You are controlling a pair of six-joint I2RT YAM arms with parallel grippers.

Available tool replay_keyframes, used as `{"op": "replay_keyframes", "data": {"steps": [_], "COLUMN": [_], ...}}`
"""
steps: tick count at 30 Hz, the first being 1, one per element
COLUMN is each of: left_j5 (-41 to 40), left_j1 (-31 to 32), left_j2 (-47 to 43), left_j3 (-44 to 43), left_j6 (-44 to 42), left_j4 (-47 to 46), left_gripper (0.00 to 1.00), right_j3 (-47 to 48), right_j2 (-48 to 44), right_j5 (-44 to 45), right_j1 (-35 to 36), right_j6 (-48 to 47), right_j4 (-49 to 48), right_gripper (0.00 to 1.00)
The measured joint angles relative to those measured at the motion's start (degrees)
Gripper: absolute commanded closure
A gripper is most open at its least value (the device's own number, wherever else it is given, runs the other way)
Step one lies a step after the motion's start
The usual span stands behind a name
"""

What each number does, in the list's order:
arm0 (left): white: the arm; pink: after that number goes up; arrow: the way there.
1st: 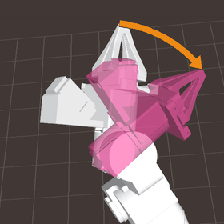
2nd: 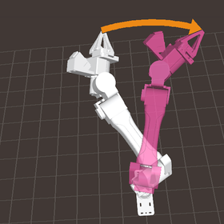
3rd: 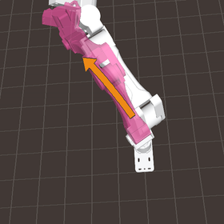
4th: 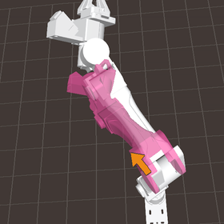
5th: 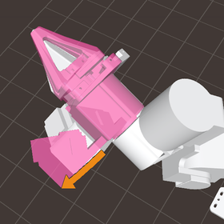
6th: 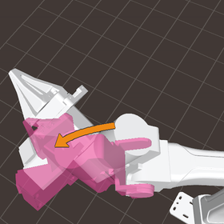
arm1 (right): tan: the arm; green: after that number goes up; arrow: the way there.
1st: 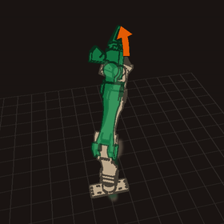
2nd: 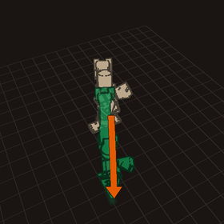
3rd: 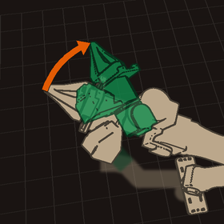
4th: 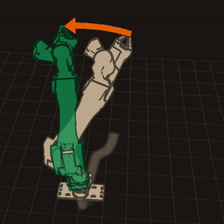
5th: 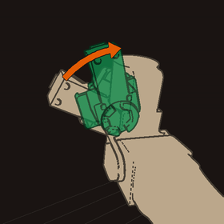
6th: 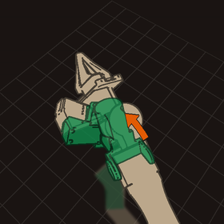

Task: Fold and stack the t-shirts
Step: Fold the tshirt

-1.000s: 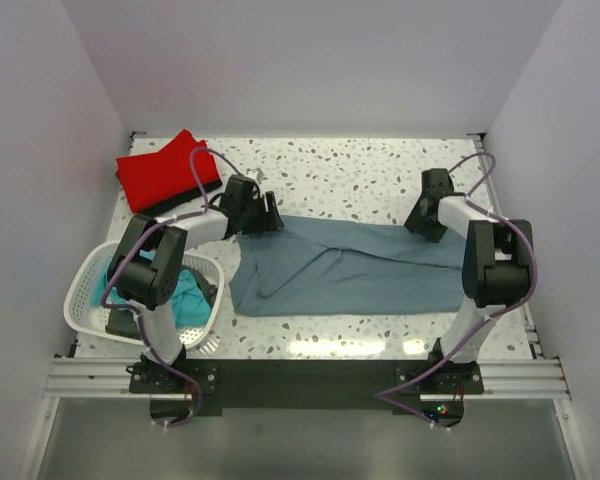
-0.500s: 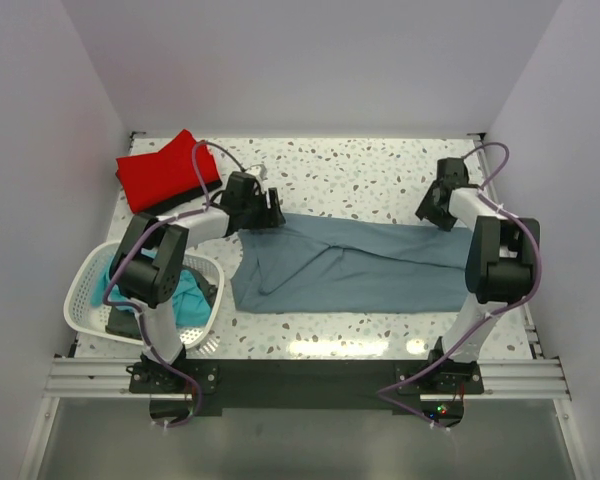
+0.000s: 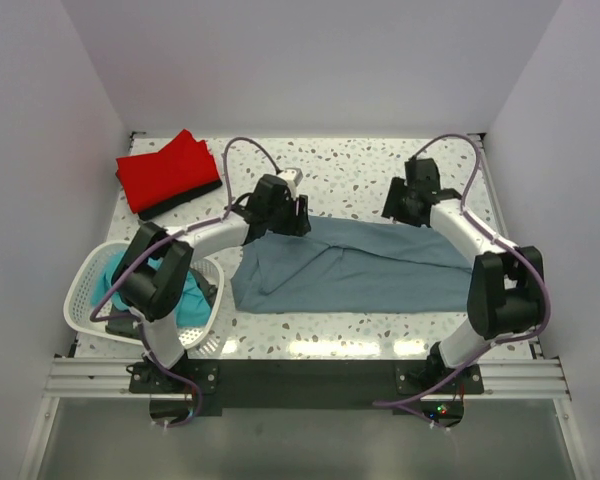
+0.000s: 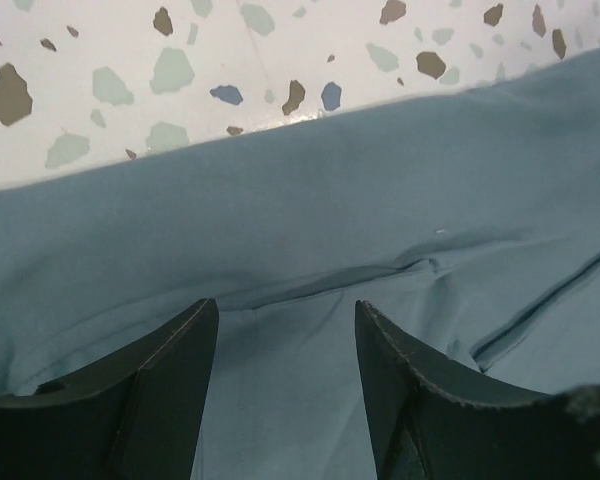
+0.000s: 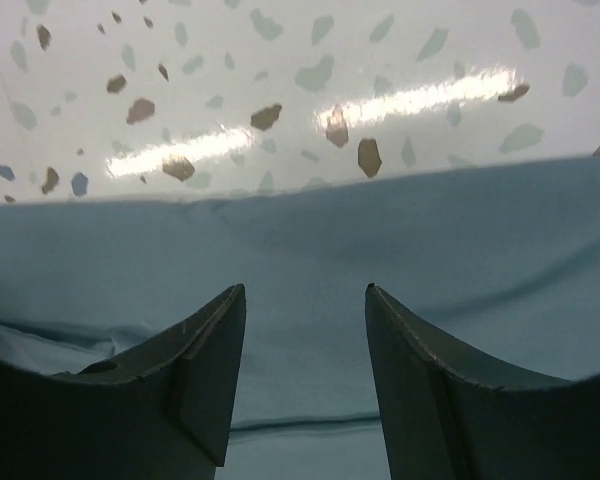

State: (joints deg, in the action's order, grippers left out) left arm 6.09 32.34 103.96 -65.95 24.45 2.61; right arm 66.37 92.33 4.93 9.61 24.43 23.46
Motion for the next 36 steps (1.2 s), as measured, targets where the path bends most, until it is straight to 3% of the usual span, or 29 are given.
{"op": "replay_keyframes", "data": {"steps": [19,27,32,36], "left_j5": [-5.1,-5.2,-5.2,-5.4], "left_j1": [1.1,1.2,1.2,1.6], "left_j2": [5.2,5.2,5.2,5.2], "left_j3": [-0.4,-0.5,-0.5,-0.5], "left_j6": [0.7,1.6,1.7,1.7], "left_j4": [3.9,4.0,4.1,4.3], "left_gripper": [0.54,0.76,0.99,1.0], "right_j3": [-9.7,-10.5,-11.1,-11.6], "right_j2": [-3.9,-4.7,-4.7,-4.7], "right_j5": [-2.7,-2.7,-2.7,-2.7], "right_j1": [1.6,1.6,1.6,1.6], "right_j6": [1.1,1.0,1.0,1.0], "right_j4": [0.3,0.3,0.3,0.3], "right_gripper": [0.47,0.48,0.48,0.48]}}
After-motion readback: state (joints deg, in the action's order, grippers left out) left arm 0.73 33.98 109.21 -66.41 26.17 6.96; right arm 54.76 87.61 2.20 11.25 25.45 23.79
